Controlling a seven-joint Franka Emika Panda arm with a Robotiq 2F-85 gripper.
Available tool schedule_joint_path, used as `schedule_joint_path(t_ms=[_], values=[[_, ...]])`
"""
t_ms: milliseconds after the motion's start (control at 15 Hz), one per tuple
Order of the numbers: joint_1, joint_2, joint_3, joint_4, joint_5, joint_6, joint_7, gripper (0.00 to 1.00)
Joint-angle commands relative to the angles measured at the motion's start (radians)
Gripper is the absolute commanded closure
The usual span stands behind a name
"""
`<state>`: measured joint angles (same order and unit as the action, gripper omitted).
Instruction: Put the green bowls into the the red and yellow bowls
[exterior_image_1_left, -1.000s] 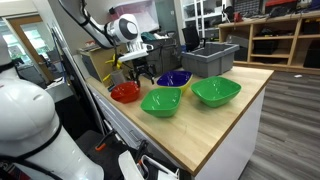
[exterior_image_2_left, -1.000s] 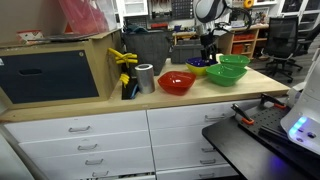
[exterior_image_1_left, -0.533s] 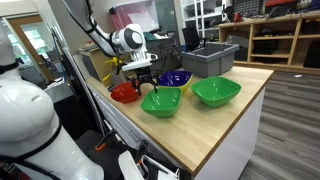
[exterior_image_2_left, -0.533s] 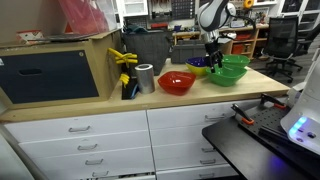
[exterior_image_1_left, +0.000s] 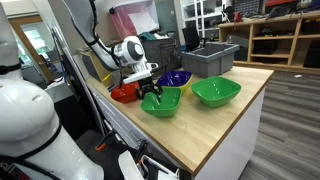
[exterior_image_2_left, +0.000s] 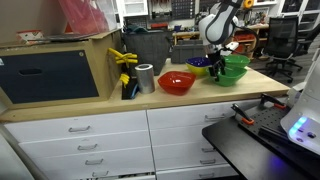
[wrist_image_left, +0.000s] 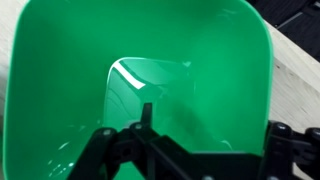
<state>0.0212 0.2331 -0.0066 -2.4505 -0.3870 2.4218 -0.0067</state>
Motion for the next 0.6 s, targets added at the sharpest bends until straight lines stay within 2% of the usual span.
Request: schedule_joint_path(t_ms=[0,400,533], values=[[0.029,0.018,-0.041,-0.033,-0.112,0.086,0.103,0.42],[0.087,0.001,-0.06,-0.059,-0.242,0.122,0.232,0.88],[0.107,-0.01,-0.064,-0.062,-0.307,0.104,0.295,0.99]])
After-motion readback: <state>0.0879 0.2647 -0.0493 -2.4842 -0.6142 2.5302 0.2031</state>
